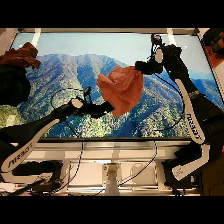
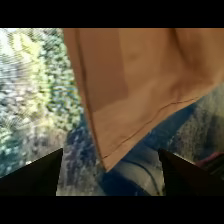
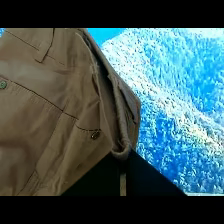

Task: Fold the clothes and pants, and hang the long-sleeved shirts on hangers.

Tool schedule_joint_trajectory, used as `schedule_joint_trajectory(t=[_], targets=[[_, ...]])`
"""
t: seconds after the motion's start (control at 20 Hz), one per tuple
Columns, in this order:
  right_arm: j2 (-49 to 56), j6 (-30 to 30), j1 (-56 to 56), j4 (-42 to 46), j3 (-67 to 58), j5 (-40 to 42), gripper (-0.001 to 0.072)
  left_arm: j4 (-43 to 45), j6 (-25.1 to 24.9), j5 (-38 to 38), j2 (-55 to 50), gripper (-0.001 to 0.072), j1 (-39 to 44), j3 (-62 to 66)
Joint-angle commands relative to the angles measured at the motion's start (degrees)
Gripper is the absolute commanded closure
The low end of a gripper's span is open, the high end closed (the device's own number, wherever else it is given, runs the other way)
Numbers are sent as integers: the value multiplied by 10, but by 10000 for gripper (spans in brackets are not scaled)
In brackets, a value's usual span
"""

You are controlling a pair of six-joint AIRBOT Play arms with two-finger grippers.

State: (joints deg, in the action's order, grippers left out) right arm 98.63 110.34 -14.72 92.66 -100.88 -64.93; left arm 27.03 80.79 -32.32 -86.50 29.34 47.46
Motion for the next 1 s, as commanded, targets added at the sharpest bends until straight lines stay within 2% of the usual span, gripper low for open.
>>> schedule_joint_trajectory(t=[0.0, 0.1, 0.25, 0.3, 0.35, 0.55, 0.65, 0.7, 0.8, 0.95], targets=[[0, -1, 0, 1, -1, 0, 694, -38, -18, 15, -31, 27, 28, 5], [0, -1, 0, 1, -1, 0, 694, -45, -18, 15, -41, 241, 38, 17], [0, -1, 0, 5, -1, 0, 694, -50, -18, 20, -43, 495, 44, 37], [0, -1, 0, 5, -1, 0, 694, -50, -18, 35, -43, 616, 44, 43], [0, -1, 0, 5, -1, 0, 694, -50, -18, 55, -43, 688, 44, 46], [-1, -5, 3, 17, -1, -1, 694, -50, -18, 78, -42, 689, 30, 62], [-2, -8, 11, 23, -1, -1, 694, -50, -38, 76, -33, 690, 7, 67], [-2, -24, 19, 23, -1, -2, 694, -47, -57, 74, -23, 690, -11, 67], [-3, -92, 40, 25, -1, -20, 694, -21, -83, 49, 5, 691, -62, 67], [-3, -139, 77, 15, -1, -61, 694, 43, -82, -3, 56, 693, -160, 67]])
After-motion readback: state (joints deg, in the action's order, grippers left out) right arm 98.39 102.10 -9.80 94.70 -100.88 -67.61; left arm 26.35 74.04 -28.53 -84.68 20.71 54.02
